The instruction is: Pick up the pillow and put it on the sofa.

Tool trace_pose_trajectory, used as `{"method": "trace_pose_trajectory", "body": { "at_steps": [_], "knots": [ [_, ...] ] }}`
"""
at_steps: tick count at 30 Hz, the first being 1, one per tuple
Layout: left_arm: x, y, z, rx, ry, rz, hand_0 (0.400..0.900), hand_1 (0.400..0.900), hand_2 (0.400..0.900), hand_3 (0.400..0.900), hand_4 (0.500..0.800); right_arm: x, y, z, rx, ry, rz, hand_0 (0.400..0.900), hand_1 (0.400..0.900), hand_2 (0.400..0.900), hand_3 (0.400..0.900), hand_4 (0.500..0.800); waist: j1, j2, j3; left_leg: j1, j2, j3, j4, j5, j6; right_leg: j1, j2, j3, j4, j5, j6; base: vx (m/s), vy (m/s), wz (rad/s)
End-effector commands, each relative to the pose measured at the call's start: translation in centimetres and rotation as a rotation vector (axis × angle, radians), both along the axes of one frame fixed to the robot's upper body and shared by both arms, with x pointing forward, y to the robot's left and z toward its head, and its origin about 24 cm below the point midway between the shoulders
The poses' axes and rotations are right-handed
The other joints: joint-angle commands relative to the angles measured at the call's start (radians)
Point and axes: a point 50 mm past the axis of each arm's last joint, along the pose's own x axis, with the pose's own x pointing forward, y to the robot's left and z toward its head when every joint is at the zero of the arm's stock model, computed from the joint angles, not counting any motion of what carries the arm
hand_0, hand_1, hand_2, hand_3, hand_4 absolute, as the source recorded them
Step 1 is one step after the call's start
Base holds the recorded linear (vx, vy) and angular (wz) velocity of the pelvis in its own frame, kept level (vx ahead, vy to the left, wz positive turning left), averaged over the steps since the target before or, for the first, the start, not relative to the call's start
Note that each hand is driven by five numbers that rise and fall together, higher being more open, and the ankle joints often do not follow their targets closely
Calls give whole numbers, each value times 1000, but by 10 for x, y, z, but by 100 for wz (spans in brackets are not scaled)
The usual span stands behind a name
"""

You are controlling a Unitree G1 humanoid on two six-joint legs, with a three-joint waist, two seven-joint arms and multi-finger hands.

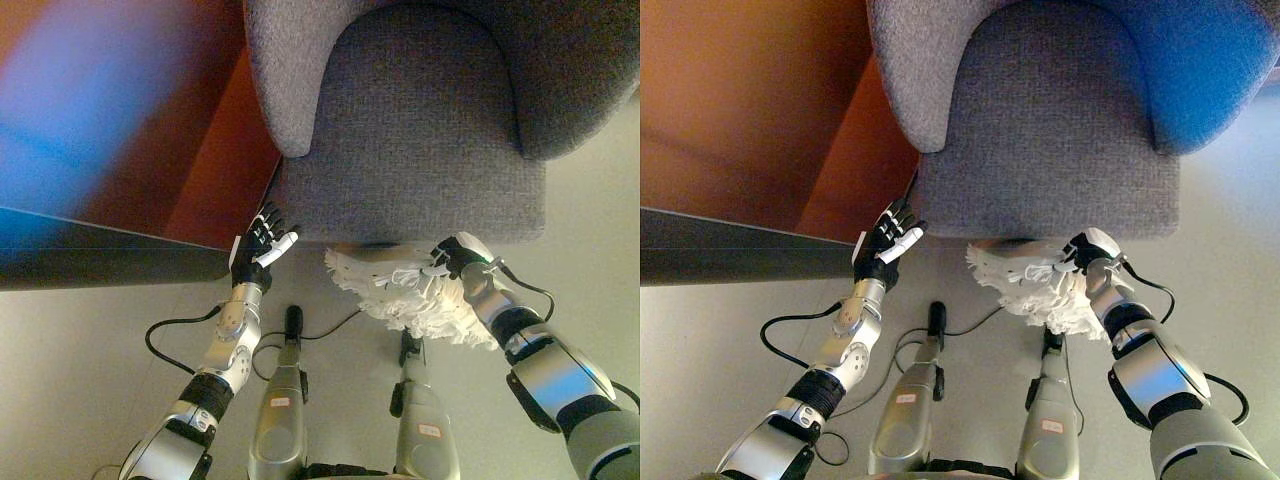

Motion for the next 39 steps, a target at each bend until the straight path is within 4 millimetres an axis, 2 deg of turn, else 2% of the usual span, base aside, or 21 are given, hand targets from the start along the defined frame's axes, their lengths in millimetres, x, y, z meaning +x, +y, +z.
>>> {"method": "trace_pose_trajectory", "body": {
  "at_steps": [1, 3, 9, 15, 23, 32, 39],
  "knots": [
    [12, 3, 46, -20, -235, 15, 900, 900, 900, 900, 800, 18, -3, 42, -10, -176, 0, 400, 400, 400, 400, 500, 2, -49, 28, 23, -18, -1, 51, -96, 27, -56, -81, 11, 69, 20, 41, 0, 0, 0],
    [11, 5, 43, -22, -220, 22, 900, 900, 900, 900, 800, 15, -4, 39, -5, -176, 2, 400, 400, 400, 400, 500, 0, -54, 28, 49, -18, 1, 48, -100, 27, -31, -82, 10, 68, 16, 42, 0, 0, 0],
    [5, 13, 21, -6, -126, 36, 900, 900, 900, 900, 800, 2, -9, 23, 4, -132, 18, 400, 400, 400, 400, 500, -4, -79, -39, 118, -12, 10, 41, -114, 24, 50, -84, 5, 54, 2, 47, 64, -24, 3],
    [-10, 23, -8, 25, 2, 56, 900, 900, 900, 900, 800, -14, -10, 3, 27, -94, 16, 400, 400, 400, 400, 500, -3, -109, -123, 204, 4, 17, 25, -121, 21, 145, -83, -3, 39, -11, 50, 154, -46, 5],
    [-36, 40, -42, 64, 150, 71, 900, 900, 900, 900, 800, -31, -13, -2, 9, -46, 62, 400, 400, 400, 400, 500, -5, -136, -257, 317, 23, 32, -13, -117, 17, 267, -76, -27, 11, -22, 50, 196, -18, 3],
    [-58, 55, -64, 69, 264, 73, 900, 900, 900, 900, 800, -36, -24, 13, -49, -19, 92, 400, 400, 400, 400, 500, 2, -152, -366, 387, 31, 46, -28, -125, 21, 343, -76, -50, 3, -31, 52, 125, 7, 0],
    [-67, 58, -73, 69, 304, 48, 900, 900, 900, 900, 800, -24, -30, 41, -90, -49, 96, 400, 400, 400, 400, 500, 12, -163, -405, 407, 36, 48, -29, -134, 23, 364, -73, -54, 3, -38, 51, 65, 0, -1]
  ]
}}
